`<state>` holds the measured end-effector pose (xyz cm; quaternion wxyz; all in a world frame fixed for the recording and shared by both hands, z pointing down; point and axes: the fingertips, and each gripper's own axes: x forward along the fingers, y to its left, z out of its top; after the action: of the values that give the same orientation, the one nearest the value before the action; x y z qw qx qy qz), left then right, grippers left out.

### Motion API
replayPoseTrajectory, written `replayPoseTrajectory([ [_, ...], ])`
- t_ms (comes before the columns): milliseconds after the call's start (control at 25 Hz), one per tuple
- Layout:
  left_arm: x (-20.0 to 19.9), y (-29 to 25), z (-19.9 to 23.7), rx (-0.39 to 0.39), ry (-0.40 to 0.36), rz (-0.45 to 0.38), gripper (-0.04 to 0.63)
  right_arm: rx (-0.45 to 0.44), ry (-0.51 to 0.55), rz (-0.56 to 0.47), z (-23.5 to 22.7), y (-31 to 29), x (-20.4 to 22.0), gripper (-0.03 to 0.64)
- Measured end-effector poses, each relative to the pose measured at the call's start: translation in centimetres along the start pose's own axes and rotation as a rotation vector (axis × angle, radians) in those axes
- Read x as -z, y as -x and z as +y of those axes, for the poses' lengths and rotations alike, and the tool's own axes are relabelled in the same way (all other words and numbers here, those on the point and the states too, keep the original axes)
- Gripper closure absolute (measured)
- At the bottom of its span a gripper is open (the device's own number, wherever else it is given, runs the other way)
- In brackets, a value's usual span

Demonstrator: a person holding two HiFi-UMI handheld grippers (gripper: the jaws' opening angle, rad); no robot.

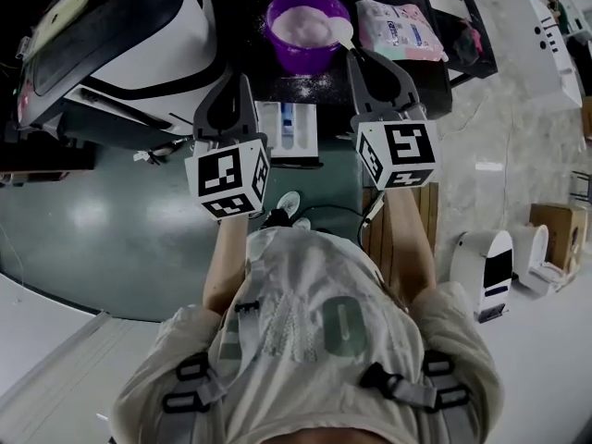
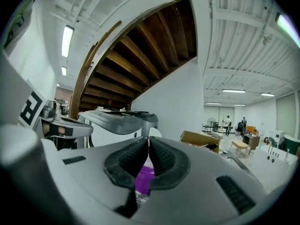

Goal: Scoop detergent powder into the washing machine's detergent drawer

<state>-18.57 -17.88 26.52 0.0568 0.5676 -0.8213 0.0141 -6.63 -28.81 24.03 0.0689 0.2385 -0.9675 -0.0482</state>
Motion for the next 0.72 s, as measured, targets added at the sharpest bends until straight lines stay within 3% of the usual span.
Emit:
replayPoseTrajectory([
  [160, -0.6, -0.8, -0.1, 0.014, -0.005, -0.01, 0.575, -0.095, 0.114, 0.054, -0.6, -2.5, -1.4, 0.606],
  [360, -1.0, -1.7, 0.6, 0.017, -0.009, -0.019, 0.575, -0.27, 0.276, 0.194, -0.5, -6.7, -1.5, 0.606],
  [720, 1.3, -2.6, 3.2, -0.019, 0.038, 0.019, 0.575, -0.476, 0.481, 0.491, -0.2, -12.6, 3.1, 0.606],
])
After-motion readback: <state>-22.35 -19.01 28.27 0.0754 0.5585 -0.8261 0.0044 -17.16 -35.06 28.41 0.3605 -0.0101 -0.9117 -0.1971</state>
